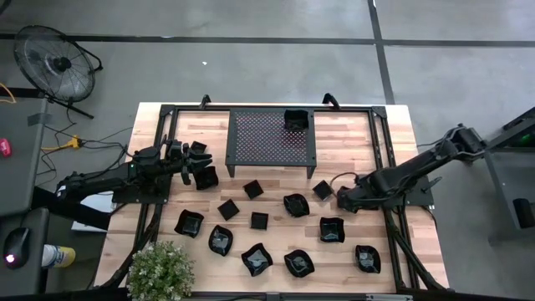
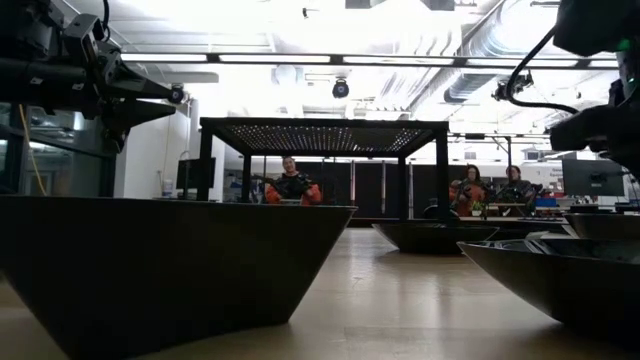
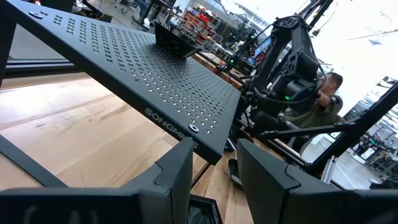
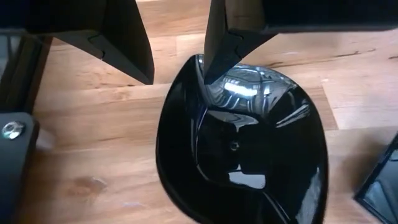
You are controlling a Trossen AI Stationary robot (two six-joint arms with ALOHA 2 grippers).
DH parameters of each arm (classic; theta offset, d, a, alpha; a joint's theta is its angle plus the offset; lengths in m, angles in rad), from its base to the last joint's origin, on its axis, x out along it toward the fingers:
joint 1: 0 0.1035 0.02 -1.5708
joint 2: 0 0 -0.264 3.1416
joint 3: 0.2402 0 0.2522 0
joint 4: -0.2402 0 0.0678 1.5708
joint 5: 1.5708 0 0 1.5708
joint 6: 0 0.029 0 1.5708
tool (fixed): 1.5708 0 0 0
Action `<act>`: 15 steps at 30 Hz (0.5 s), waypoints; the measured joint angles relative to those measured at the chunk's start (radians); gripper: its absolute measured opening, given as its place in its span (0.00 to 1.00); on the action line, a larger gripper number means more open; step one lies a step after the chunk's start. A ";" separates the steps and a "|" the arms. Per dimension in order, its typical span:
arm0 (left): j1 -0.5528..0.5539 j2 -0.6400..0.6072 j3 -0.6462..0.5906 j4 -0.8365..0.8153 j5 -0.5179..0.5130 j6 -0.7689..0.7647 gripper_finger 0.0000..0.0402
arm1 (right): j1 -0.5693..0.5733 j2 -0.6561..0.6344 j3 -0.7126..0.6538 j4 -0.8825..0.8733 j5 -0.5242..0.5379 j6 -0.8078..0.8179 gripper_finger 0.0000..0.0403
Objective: Pick & Place Mini shaped plates
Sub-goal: Put the black leaf-shaped plate on the shelf
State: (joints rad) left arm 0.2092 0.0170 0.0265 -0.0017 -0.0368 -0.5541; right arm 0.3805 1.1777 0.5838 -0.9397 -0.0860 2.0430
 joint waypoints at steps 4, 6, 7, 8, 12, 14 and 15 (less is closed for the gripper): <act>0.000 0.000 0.000 0.000 0.000 0.000 0.31 | -0.006 0.017 -0.016 0.034 -0.002 0.000 0.34; 0.000 0.000 0.000 0.000 0.000 0.000 0.31 | -0.008 0.019 -0.040 0.085 -0.008 0.003 0.34; 0.000 0.000 0.000 0.000 0.000 0.000 0.31 | -0.010 0.019 -0.052 0.106 -0.008 0.003 0.34; 0.000 0.000 0.000 0.000 0.000 0.000 0.31 | -0.014 0.019 -0.061 0.121 -0.009 0.002 0.34; 0.000 0.000 0.000 0.000 0.000 0.000 0.31 | -0.032 0.019 -0.077 0.134 -0.007 0.000 0.34; 0.000 0.000 0.000 0.000 0.000 0.000 0.31 | -0.038 0.019 -0.077 0.130 -0.002 -0.004 0.34; 0.000 0.000 0.000 0.000 0.000 0.000 0.31 | -0.041 0.019 -0.077 0.130 -0.002 -0.005 0.34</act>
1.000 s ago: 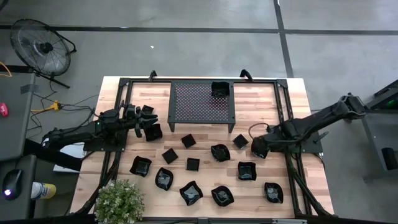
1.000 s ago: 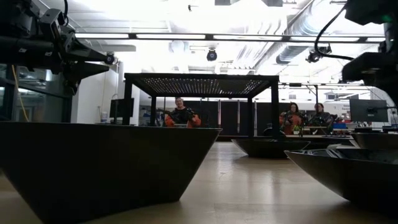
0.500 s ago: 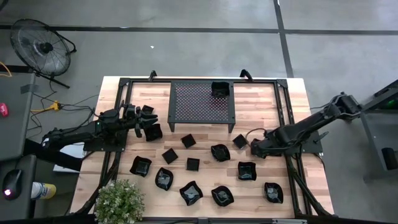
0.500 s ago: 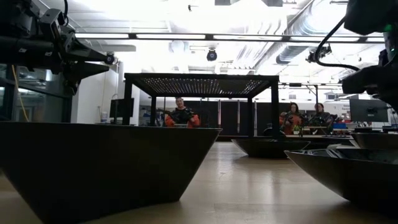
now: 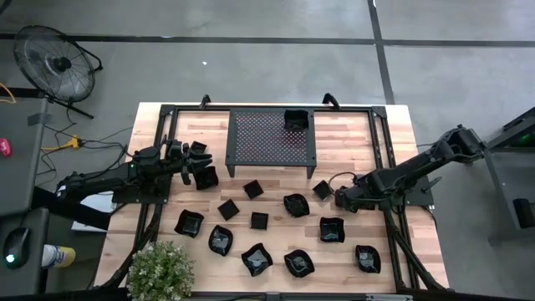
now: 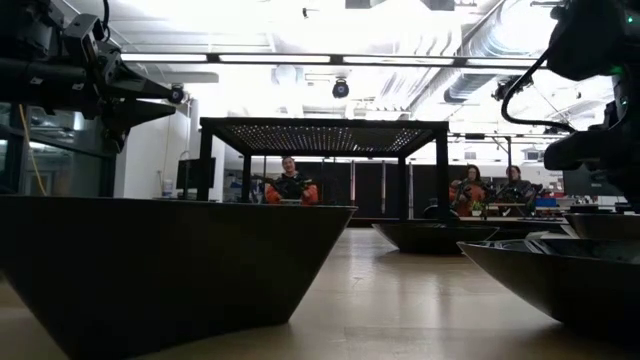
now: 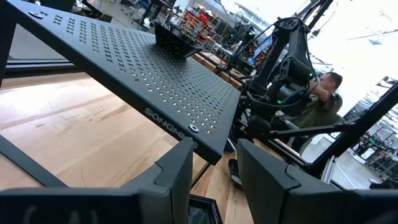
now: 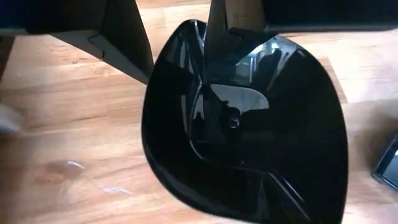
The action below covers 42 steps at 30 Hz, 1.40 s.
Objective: Pick & Place Mini shaped plates
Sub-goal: Put the black leaf-shaped plate on the shelf
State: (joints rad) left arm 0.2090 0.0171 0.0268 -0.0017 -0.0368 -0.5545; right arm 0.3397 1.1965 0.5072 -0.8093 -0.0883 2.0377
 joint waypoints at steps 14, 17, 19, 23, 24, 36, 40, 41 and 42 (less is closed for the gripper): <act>0.000 0.000 0.000 0.000 0.000 0.000 0.31 | 0.000 0.000 0.000 0.012 0.001 -0.008 0.15; 0.000 0.000 0.000 0.000 0.000 0.000 0.31 | 0.000 -0.001 0.001 0.015 0.000 -0.022 0.09; 0.000 0.000 0.000 0.000 0.000 0.000 0.31 | 0.000 -0.001 0.002 0.017 0.000 -0.023 0.06; 0.000 0.000 0.000 0.000 0.000 0.000 0.31 | 0.000 -0.002 0.004 0.022 0.000 -0.040 0.01; 0.000 0.000 0.000 0.000 0.000 0.000 0.31 | 0.000 -0.002 0.004 0.022 0.000 -0.041 0.01; 0.000 0.000 0.000 0.000 0.000 0.000 0.31 | 0.000 -0.046 0.002 0.021 -0.004 -0.057 0.00; 0.000 0.000 0.000 0.000 0.000 0.000 0.31 | 0.000 -0.072 0.002 0.018 0.000 -0.057 0.00; 0.000 0.000 0.000 0.000 0.000 0.000 0.31 | 0.000 -0.078 0.002 0.017 0.001 -0.058 0.00; 0.000 0.000 0.000 0.000 0.000 0.000 0.31 | 0.000 -0.083 0.002 0.015 0.003 -0.058 0.00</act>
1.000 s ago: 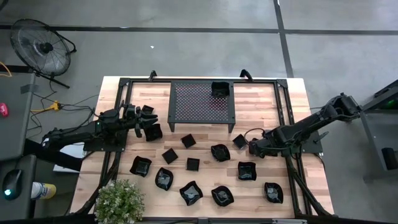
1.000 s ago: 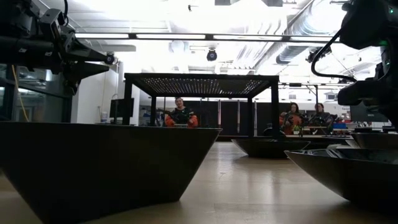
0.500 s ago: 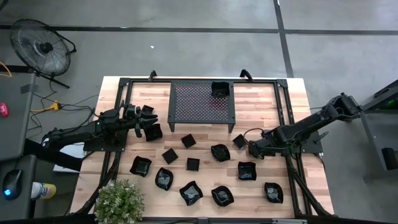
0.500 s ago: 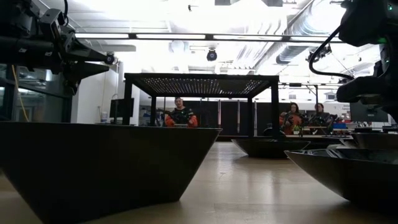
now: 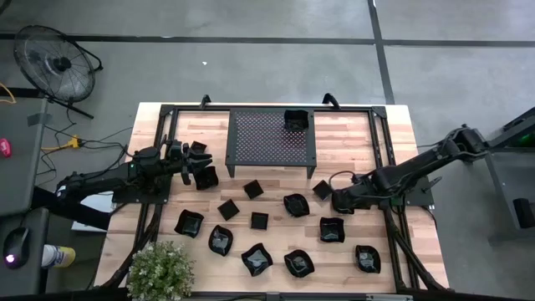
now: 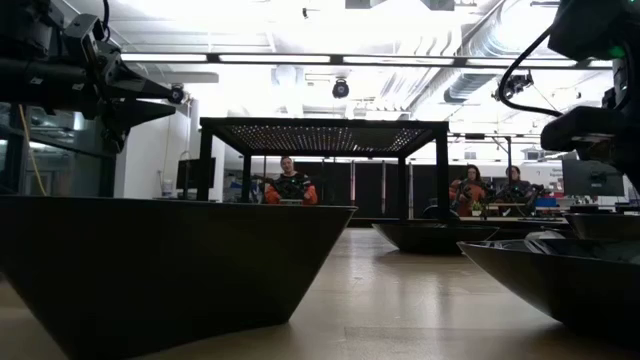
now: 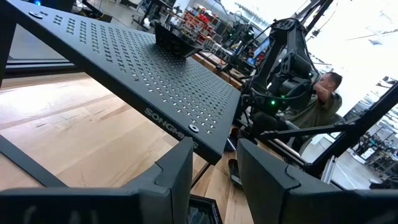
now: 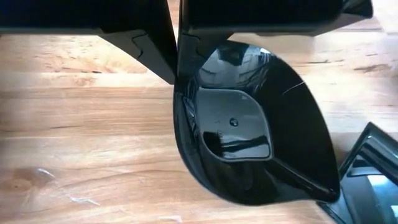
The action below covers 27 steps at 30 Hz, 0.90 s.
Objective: Pick & Place Mini shaped plates
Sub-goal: Put the black leaf-shaped plate on the shelf
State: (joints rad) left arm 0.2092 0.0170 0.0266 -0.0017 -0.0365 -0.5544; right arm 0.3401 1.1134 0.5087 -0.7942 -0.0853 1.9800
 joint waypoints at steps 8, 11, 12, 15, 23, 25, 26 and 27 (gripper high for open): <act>0.000 0.000 0.000 0.000 0.000 0.000 0.31 | 0.000 -0.059 0.000 -0.012 0.002 -0.004 0.00; 0.000 0.000 0.000 0.000 0.000 0.000 0.31 | 0.000 -0.084 0.000 -0.020 0.009 -0.007 0.00; 0.000 0.000 0.000 0.000 0.000 0.000 0.31 | 0.000 -0.094 0.000 -0.029 0.010 -0.006 0.00; 0.000 0.000 0.000 0.000 0.000 0.000 0.31 | 0.000 -0.124 0.000 -0.060 0.012 -0.010 0.00; 0.000 0.000 0.000 0.000 0.000 0.000 0.31 | 0.016 -0.201 0.000 -0.073 0.050 -0.025 0.00; 0.000 0.000 0.000 0.000 0.000 0.000 0.31 | 0.028 -0.219 0.000 -0.073 0.058 -0.025 0.00; 0.000 0.000 0.000 0.000 0.000 0.000 0.31 | 0.035 -0.228 0.001 -0.075 0.060 -0.025 0.00; 0.000 0.000 0.000 0.000 0.000 0.000 0.31 | 0.040 -0.234 0.008 -0.089 0.063 -0.025 0.00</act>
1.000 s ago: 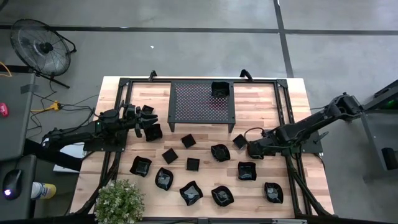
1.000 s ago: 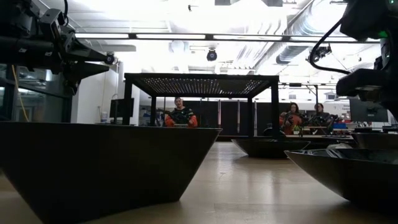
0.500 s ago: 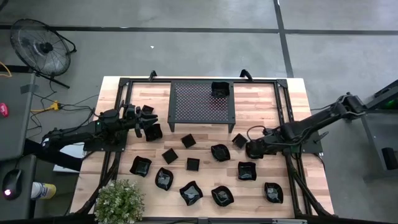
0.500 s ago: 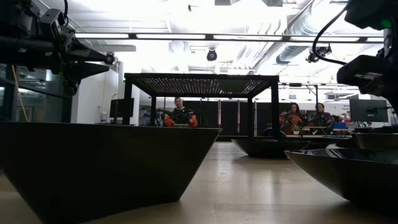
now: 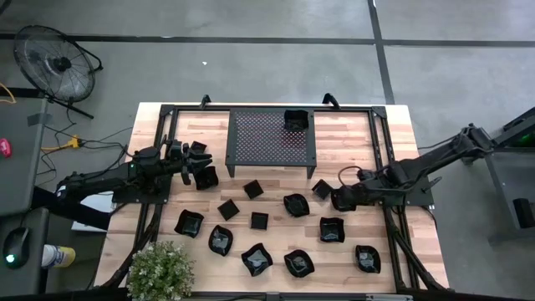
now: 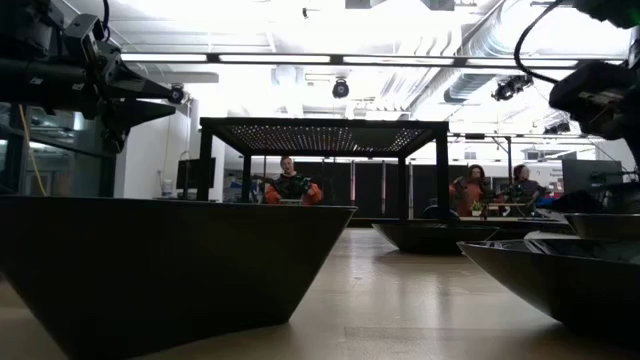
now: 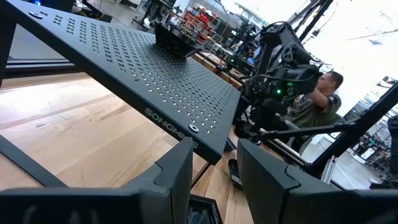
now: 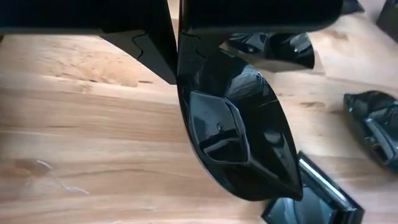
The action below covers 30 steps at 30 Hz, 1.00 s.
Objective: Pick & Place Mini shaped plates
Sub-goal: Put the black leaf-shaped plate on the shelf
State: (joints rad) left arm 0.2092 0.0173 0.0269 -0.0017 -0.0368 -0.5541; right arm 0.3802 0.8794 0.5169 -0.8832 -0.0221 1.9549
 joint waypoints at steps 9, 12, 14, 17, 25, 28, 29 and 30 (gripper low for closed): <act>0.000 0.000 0.000 0.000 0.000 0.000 0.31 | 0.016 -0.022 0.180 -0.201 0.082 -0.071 0.00; 0.000 0.000 0.000 0.000 0.000 0.000 0.31 | 0.005 -0.003 0.262 -0.235 0.114 -0.136 0.00; 0.000 0.000 0.000 0.000 0.000 0.000 0.31 | -0.016 0.021 0.321 -0.255 0.140 -0.192 0.00; 0.000 0.000 0.000 0.000 0.000 0.000 0.31 | -0.065 0.071 0.403 -0.292 0.165 -0.279 0.00; 0.000 0.000 0.000 0.000 0.000 0.000 0.31 | -0.211 0.234 0.609 -0.308 0.168 -0.548 0.00; 0.000 0.000 0.000 0.000 0.000 0.000 0.31 | -0.270 0.307 0.689 -0.301 0.166 -0.650 0.00; 0.000 0.000 0.000 0.000 0.000 0.000 0.31 | -0.290 0.333 0.715 -0.295 0.167 -0.684 0.00; 0.000 0.000 0.000 0.000 0.000 0.000 0.31 | -0.308 0.359 0.739 -0.288 0.169 -0.714 0.00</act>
State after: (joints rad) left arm 0.2091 0.0170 0.0268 -0.0017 -0.0368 -0.5542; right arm 0.0720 1.2386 1.2557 -1.1713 0.1470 1.2405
